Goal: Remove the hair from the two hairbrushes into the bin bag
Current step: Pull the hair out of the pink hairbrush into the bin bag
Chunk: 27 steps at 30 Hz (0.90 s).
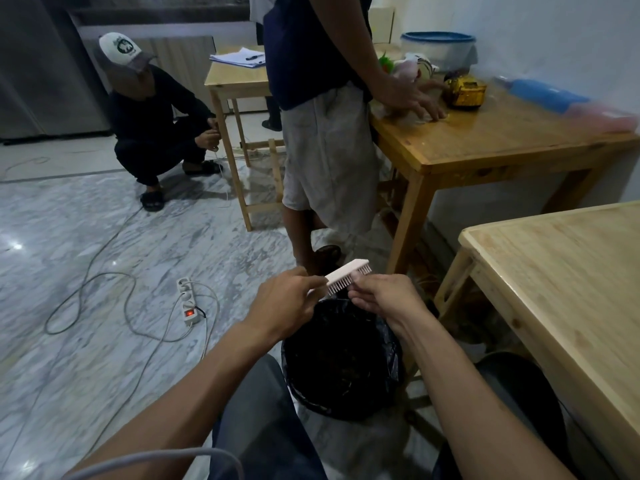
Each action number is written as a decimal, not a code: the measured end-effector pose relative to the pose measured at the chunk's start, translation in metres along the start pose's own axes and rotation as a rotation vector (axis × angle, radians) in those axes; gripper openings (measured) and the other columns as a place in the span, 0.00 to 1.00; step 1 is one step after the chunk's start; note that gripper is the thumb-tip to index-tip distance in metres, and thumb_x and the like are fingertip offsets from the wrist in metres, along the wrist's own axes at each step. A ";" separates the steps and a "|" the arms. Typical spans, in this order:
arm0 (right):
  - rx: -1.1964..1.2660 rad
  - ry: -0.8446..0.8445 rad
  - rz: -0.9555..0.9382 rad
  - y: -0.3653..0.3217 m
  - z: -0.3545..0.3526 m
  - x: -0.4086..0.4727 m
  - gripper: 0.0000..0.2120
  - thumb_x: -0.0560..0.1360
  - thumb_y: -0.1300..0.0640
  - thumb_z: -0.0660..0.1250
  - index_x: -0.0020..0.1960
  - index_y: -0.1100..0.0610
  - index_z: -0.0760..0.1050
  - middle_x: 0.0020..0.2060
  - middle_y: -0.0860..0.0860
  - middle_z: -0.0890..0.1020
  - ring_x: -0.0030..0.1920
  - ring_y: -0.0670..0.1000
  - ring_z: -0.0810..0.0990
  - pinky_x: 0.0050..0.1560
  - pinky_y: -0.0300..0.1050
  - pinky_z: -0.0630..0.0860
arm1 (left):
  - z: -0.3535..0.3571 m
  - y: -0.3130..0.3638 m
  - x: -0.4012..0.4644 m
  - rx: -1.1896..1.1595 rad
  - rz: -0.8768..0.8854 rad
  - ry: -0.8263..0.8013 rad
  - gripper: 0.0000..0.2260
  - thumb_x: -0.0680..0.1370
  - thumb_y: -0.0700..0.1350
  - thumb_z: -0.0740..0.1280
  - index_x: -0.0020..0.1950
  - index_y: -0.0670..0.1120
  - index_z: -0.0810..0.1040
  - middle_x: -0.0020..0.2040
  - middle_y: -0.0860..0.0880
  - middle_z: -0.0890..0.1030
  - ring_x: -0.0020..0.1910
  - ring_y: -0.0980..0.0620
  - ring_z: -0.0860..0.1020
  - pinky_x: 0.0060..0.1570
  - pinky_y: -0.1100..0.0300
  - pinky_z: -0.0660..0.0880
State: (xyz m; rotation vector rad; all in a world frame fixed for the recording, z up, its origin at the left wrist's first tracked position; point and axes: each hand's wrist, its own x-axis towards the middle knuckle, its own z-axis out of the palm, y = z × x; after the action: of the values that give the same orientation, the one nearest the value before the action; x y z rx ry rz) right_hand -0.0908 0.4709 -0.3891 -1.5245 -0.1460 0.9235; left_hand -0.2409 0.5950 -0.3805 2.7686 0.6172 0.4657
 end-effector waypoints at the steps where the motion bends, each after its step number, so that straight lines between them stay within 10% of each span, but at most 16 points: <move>1: 0.007 0.042 0.004 0.000 0.001 0.001 0.08 0.76 0.61 0.75 0.48 0.67 0.84 0.34 0.56 0.87 0.32 0.47 0.85 0.36 0.37 0.84 | 0.000 0.002 0.000 0.015 0.013 -0.001 0.14 0.83 0.52 0.64 0.66 0.55 0.82 0.52 0.49 0.81 0.47 0.44 0.80 0.36 0.56 0.65; 13: -0.342 0.134 0.085 -0.003 -0.011 0.001 0.10 0.78 0.58 0.68 0.42 0.60 0.85 0.26 0.49 0.81 0.25 0.45 0.77 0.25 0.35 0.72 | -0.001 -0.030 -0.001 0.076 -0.244 0.008 0.12 0.81 0.47 0.64 0.62 0.50 0.82 0.48 0.45 0.82 0.46 0.41 0.79 0.36 0.54 0.68; 19: -0.363 -0.113 -0.062 0.004 -0.005 -0.009 0.15 0.82 0.39 0.60 0.61 0.45 0.77 0.48 0.42 0.82 0.51 0.50 0.87 0.59 0.50 0.82 | 0.000 -0.010 0.000 -0.205 -0.143 -0.075 0.19 0.74 0.51 0.61 0.59 0.47 0.83 0.48 0.45 0.83 0.46 0.45 0.80 0.43 0.54 0.74; 27: -0.012 -0.370 -0.097 0.004 -0.010 -0.012 0.20 0.69 0.51 0.78 0.57 0.60 0.83 0.48 0.54 0.86 0.42 0.47 0.83 0.43 0.38 0.80 | -0.014 0.000 0.003 -0.262 0.028 -0.209 0.23 0.72 0.41 0.63 0.67 0.49 0.79 0.52 0.50 0.78 0.47 0.55 0.76 0.48 0.64 0.72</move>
State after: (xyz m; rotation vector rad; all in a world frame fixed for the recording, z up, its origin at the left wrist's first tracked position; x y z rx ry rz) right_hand -0.0945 0.4550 -0.3886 -1.3324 -0.4878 1.1206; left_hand -0.2435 0.5985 -0.3666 2.5352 0.4354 0.2386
